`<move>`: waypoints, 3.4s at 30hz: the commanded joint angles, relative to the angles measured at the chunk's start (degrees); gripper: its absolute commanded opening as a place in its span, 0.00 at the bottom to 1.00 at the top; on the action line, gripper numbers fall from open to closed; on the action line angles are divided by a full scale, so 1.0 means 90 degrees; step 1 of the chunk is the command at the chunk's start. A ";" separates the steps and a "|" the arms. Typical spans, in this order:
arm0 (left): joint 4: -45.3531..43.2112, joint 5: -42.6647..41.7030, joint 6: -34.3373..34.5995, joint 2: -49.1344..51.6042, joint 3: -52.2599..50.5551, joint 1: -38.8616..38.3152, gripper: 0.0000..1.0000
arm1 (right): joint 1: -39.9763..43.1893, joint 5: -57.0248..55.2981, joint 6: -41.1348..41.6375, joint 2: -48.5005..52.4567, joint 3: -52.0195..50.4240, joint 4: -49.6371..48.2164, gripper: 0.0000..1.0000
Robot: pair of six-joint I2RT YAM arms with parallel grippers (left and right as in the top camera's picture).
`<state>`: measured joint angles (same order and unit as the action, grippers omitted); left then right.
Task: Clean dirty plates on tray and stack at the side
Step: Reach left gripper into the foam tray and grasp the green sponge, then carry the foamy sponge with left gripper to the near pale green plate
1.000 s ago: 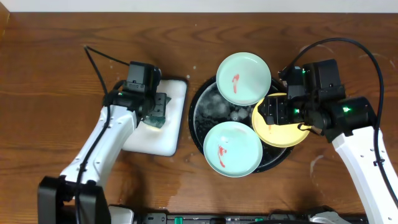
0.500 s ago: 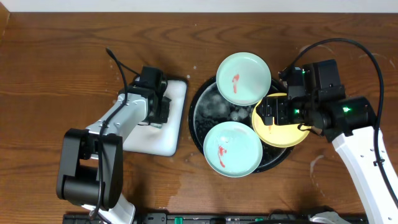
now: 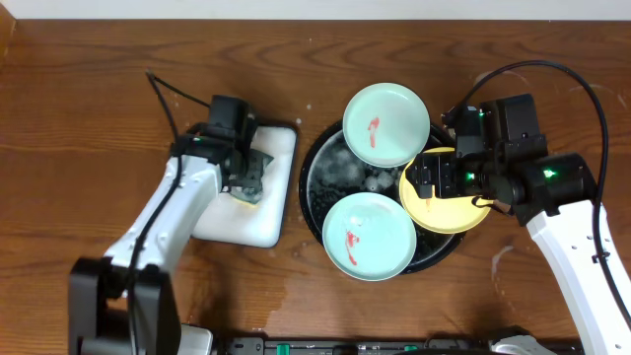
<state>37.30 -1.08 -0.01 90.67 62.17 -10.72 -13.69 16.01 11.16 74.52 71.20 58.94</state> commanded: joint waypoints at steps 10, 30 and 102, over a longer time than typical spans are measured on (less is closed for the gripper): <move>-0.0719 0.0005 0.0007 0.1141 -0.0313 0.0002 0.54 | -0.0039 0.0005 0.0041 0.0007 0.0112 -0.0019 0.88; -0.0034 0.0007 0.0029 -0.0049 0.0277 0.0002 0.08 | -0.0039 -0.0469 0.0039 0.0049 0.0109 -0.0022 0.83; 0.0641 -0.1834 0.2594 -0.0811 0.0148 -0.1722 0.08 | -0.0821 -0.1940 0.1950 0.2555 -0.2147 -0.2329 0.01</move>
<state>44.12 -16.69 14.74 80.42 63.46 -23.16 -20.73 5.72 26.76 96.73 52.38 39.13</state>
